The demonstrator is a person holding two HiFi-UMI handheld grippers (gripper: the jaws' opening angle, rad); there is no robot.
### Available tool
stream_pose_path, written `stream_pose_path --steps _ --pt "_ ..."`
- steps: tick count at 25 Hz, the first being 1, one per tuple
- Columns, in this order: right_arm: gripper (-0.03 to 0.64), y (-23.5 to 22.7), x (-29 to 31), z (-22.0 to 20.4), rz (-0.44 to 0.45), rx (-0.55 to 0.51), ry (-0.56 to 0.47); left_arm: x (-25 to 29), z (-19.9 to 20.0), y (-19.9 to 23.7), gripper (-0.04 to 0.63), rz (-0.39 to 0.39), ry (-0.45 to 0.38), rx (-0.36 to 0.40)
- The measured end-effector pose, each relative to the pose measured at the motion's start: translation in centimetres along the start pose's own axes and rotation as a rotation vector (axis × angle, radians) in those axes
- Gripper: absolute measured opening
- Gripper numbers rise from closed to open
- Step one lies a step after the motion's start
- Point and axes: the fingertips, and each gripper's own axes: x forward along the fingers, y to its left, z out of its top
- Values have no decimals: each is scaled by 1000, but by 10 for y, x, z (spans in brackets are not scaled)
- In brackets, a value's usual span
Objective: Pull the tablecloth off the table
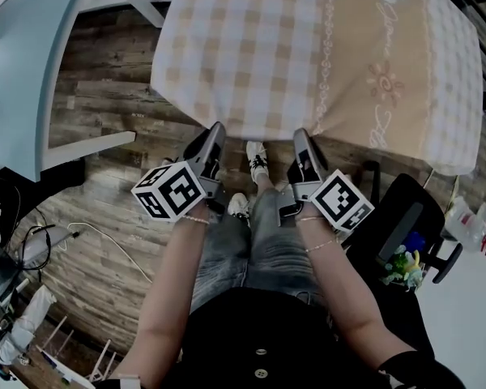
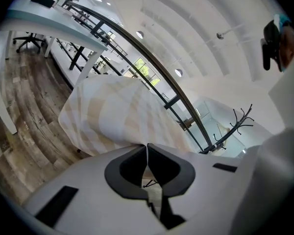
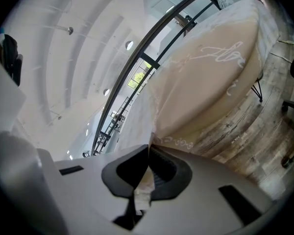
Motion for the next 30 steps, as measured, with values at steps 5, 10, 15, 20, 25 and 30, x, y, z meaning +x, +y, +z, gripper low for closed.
stream_pose_path --steps 5,10,15,20,25,30 --pt "28 -4 -12 -9 -1 13 -5 -12 -11 -2 17 -21 25 -15" --pt "28 29 -27 -5 -8 37 -40 -33 12 -19 17 -57 61 -2" --pt "28 171 -55 28 -34 -79 -61 -102 112 -74 17 -137 0 -70" --pt "28 171 -24 54 -47 -208 -146 -58 128 -65 17 -277 -45 -68" --pt "27 33 80 62 34 -250 -343 95 84 18 17 -441 -99 76" --pt "26 10 76 48 31 -254 -305 94 58 28 17 -422 -98 72"
